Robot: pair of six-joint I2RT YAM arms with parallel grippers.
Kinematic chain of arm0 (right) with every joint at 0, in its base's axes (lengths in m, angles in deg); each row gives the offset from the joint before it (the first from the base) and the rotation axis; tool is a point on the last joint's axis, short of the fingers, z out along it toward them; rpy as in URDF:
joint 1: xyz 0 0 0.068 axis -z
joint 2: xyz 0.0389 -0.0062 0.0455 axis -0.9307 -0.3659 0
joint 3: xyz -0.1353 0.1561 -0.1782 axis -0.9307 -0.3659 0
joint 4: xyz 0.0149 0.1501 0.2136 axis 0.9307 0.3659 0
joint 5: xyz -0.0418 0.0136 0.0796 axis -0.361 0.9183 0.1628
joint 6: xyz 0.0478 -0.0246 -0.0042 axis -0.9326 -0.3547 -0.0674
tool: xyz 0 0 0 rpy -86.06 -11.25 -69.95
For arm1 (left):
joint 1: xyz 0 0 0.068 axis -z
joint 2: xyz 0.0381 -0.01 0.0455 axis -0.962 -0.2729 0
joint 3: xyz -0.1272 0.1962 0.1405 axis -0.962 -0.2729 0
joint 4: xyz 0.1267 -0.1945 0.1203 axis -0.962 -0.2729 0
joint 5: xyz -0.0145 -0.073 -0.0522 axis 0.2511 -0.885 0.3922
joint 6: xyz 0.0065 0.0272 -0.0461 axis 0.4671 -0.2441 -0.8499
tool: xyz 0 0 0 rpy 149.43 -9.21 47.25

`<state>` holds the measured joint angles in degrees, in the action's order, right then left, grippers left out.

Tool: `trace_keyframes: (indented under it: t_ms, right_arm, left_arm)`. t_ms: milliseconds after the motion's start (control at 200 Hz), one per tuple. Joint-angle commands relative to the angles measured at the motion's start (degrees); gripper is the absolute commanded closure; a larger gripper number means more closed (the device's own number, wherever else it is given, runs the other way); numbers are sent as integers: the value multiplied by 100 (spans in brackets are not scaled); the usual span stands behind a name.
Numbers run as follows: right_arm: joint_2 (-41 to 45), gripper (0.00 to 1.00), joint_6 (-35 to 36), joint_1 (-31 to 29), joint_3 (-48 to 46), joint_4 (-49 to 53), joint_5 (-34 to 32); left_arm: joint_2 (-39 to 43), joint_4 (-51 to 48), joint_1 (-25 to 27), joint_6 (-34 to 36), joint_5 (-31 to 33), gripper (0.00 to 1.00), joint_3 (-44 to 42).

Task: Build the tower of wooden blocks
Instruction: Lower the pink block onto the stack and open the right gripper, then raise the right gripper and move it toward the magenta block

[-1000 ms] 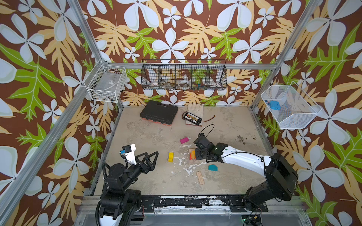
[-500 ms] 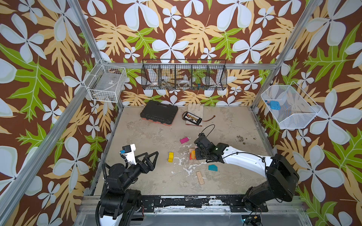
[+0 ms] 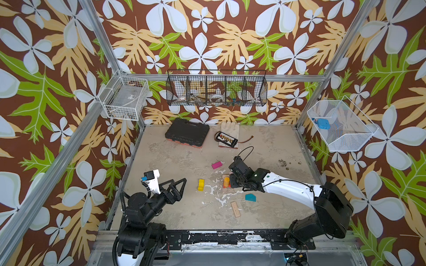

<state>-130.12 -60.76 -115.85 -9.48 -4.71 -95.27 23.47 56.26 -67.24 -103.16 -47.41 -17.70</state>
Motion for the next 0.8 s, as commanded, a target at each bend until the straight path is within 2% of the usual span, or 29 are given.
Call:
trace_keyframes:
  t_ms: [0,175,571,716,796]
  right_arm:
    - [33,65,-22,-3,-18,-64,-39]
    - [46,69,-31,1,-20,-81,-14]
    - [98,69,-42,0,30,-9,-116]
    - [244,64,133,1,571,488,-572]
    - [284,56,375,2,1118,737,-700]
  left_arm:
    - [15,190,6,21,-36,0,-8]
    - [14,190,6,12,-32,0,-8]
    - [23,191,6,-4,-34,0,-16]
    - [17,190,9,-5,-27,0,-16]
    - [9,190,1,-7,-19,0,-16]
